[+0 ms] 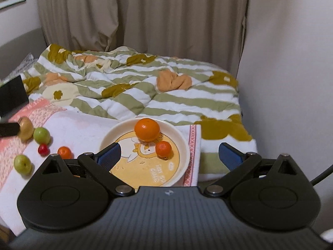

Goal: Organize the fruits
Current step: 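Withdraw both open tools from the bowl back toward the remaining fruits, then grasp the green apple with the left tool while the right tool grasps the brown kiwi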

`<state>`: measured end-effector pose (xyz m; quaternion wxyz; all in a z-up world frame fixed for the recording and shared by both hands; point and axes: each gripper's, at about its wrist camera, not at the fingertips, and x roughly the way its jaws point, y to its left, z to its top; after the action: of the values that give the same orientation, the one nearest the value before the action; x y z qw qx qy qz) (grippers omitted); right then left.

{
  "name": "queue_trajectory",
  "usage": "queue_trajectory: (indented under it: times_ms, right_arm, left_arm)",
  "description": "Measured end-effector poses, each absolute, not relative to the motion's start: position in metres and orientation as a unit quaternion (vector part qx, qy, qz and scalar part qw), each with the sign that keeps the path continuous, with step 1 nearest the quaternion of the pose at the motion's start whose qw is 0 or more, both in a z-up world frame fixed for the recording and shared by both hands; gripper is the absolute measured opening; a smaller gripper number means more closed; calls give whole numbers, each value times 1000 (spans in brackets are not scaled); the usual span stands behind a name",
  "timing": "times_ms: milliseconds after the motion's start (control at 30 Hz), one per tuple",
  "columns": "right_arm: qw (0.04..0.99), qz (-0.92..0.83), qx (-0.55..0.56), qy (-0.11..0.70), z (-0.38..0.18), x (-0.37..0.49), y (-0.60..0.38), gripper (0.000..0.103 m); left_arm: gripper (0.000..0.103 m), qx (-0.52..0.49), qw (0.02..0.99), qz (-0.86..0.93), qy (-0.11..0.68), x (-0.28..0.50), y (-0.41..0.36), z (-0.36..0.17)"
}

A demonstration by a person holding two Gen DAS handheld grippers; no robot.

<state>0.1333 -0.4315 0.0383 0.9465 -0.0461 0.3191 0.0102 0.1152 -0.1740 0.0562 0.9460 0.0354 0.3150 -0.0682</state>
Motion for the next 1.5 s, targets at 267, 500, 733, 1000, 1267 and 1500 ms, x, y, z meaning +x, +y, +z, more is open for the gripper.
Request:
queue_trajectory:
  times_ms: [267,500,733,1000,1267,1500]
  right_arm:
    - [950,28,-38,310,54,88,-401,103]
    - [950,25,-35,308,58,52,-358,103]
    - [949,-18,-13,316,53,22,-317,103]
    - [936,-68,18,344,23,7,-271,103]
    - [925,-118,45,359,-26,8,-239,103]
    - [916,-133,85,368,-62,7,-232,103]
  left_arm:
    - [102,36,948,-45,313,71,-135,61]
    - [102,56,949,-50,307,45,-97,52]
    - [102,93,945,-97,299,34,-64,42]
    - [100,113,931,-153,311,48,-33,16]
    - [100,146,921,-181,313,77,-19,-25]
    - [100,159,909,-204,326,101,-22,-54]
